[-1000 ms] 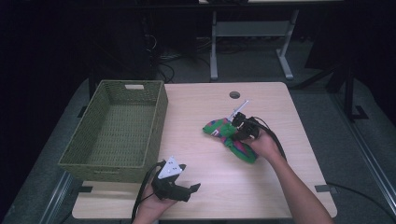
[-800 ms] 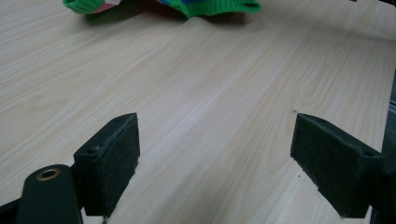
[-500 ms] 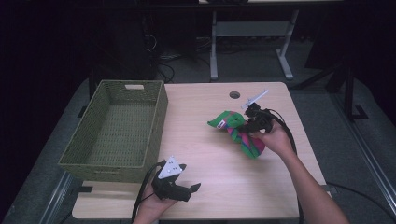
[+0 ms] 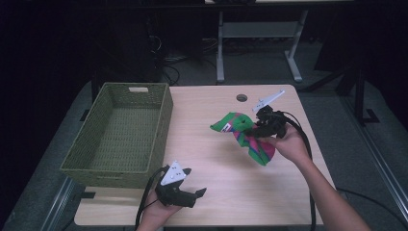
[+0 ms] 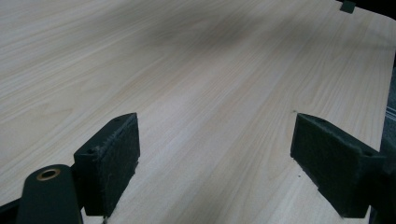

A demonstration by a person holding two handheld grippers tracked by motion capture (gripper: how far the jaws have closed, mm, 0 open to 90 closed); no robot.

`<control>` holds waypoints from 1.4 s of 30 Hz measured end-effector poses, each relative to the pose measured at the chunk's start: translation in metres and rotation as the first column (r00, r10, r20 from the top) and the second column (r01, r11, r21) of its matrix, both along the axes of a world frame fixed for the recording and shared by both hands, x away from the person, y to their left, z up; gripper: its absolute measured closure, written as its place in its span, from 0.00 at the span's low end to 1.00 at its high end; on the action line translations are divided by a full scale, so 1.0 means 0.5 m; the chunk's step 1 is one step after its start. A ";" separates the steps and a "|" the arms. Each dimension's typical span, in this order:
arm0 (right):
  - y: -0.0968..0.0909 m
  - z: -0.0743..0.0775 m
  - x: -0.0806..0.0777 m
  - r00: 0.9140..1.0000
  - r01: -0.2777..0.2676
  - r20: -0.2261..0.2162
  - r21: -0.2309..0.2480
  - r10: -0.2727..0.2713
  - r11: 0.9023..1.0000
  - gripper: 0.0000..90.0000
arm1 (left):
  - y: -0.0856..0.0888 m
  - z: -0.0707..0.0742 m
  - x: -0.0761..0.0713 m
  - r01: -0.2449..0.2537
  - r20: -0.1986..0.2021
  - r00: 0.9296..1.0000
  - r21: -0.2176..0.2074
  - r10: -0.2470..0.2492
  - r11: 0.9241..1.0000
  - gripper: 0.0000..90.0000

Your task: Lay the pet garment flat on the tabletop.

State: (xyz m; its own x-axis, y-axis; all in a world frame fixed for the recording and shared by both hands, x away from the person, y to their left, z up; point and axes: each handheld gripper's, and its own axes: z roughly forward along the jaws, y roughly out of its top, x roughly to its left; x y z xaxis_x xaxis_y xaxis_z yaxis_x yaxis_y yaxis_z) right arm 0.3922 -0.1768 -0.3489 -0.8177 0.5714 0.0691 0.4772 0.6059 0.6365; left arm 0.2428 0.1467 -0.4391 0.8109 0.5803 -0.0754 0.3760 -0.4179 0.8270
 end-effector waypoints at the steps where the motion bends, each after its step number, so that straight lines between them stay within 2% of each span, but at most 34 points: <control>1: 0.000 0.003 -0.005 1.000 -0.004 0.002 0.004 0.004 1.000 0.81 | 0.000 0.000 0.000 -0.001 -0.002 1.000 -0.001 0.001 1.000 0.17; 8: 0.000 0.004 -0.034 0.999 -0.039 0.008 0.030 0.039 0.999 0.81 | 0.000 0.000 0.001 -0.001 0.002 1.000 0.005 0.001 1.000 0.17; 12: 0.002 -0.004 -0.049 0.998 -0.056 0.016 0.020 0.055 0.998 0.81 | 0.002 0.001 0.000 -0.003 0.008 1.000 0.001 0.003 1.000 0.17; 19: 0.002 -0.008 -0.067 0.998 -0.062 0.011 0.031 0.062 0.998 0.81 | 0.004 0.004 -0.002 -0.010 0.013 1.000 -0.020 0.011 1.000 0.17; 21: 0.005 -0.013 -0.077 0.997 -0.073 0.016 0.036 0.072 0.997 0.81 | 0.004 0.005 -0.004 -0.015 0.016 1.000 -0.040 0.015 0.999 0.17; 33: 0.026 -0.048 -0.116 0.993 -0.114 0.006 0.017 0.114 0.993 0.81 | 0.006 0.008 -0.006 -0.015 0.027 1.000 -0.046 0.017 0.999 0.17; 39: 0.033 -0.074 -0.128 0.993 -0.119 -0.023 0.030 0.120 0.992 0.80 | 0.005 0.008 -0.008 -0.015 0.030 0.999 -0.047 0.017 0.999 0.17; 42: 0.043 -0.093 -0.132 0.991 -0.125 -0.040 0.018 0.125 0.992 0.80 | 0.005 0.007 -0.007 -0.015 0.026 1.000 -0.047 0.016 0.999 0.17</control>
State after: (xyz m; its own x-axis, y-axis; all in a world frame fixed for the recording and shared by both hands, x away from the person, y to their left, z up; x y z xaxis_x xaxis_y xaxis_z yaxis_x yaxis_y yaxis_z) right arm 0.3262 -0.1555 -0.3952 -0.8791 0.4634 0.1117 0.4240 0.6530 0.6276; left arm 0.2394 0.1493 -0.4357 0.8037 0.5894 -0.0811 0.3597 -0.3727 0.8554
